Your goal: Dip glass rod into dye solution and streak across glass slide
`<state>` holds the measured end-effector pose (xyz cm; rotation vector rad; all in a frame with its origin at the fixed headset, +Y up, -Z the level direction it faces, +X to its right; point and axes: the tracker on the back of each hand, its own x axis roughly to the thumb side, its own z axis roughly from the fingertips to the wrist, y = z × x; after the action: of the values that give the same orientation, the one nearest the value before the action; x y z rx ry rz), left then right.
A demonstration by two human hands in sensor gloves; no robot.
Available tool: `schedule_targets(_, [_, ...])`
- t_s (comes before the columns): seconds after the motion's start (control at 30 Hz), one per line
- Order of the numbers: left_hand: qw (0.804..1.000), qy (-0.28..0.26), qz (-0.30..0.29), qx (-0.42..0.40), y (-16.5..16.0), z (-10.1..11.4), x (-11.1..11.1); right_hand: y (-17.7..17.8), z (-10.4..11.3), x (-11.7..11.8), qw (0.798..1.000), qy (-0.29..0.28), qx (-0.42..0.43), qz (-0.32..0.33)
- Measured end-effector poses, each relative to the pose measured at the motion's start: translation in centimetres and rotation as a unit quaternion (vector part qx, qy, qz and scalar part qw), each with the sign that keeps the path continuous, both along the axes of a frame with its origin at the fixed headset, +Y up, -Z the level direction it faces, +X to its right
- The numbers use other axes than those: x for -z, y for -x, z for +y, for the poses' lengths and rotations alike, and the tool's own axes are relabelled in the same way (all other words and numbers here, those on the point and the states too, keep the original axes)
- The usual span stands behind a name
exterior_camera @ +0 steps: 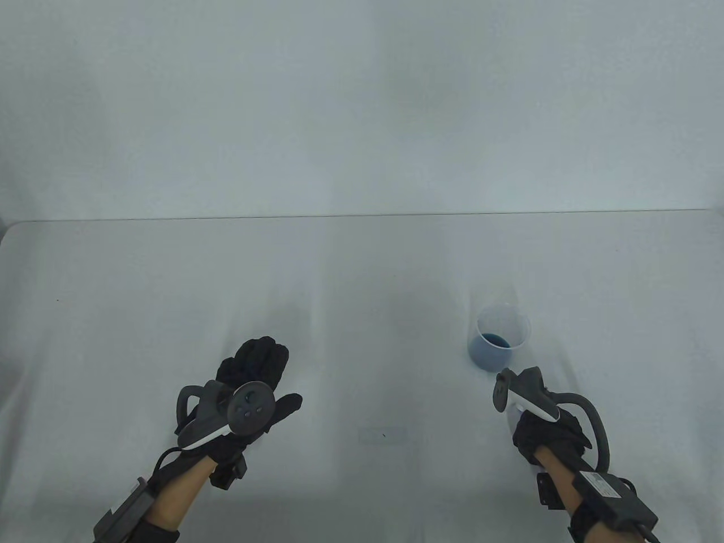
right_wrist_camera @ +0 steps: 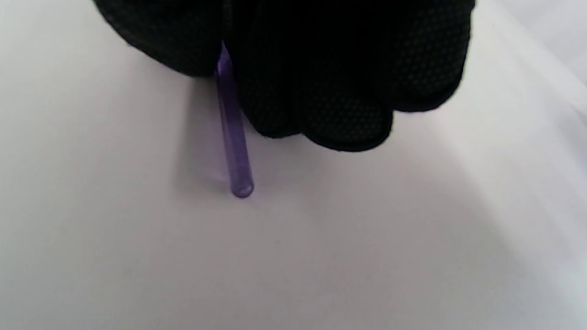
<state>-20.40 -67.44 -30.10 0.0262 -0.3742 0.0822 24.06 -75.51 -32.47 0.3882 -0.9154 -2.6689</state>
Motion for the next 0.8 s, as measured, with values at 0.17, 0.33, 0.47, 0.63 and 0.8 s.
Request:
schedule_targets(0.17, [1.0,0.001,0.002,-0.004,0.1,0.0,0.1,-1.3,1.6,0.4,0.998,-0.012,0.051,-0.027])
schedule_targets(0.33, [1.0,0.0,0.003,-0.005,0.1,0.0,0.1,-2.7,6.6,1.3,0.997,-0.03,0.067,-0.036])
schedule_targets(0.47, [1.0,-0.003,0.002,-0.005,0.1,0.0,0.1,-4.0,11.0,1.4,0.997,-0.071,0.02,-0.033])
schedule_targets(0.63, [1.0,-0.005,0.003,-0.007,0.2,0.1,0.2,-5.0,16.6,1.6,0.987,-0.144,0.04,-0.054])
schedule_targets(0.8, [1.0,-0.004,0.005,-0.007,0.2,0.0,0.2,-4.3,20.8,2.2,0.974,-0.207,0.078,-0.044])
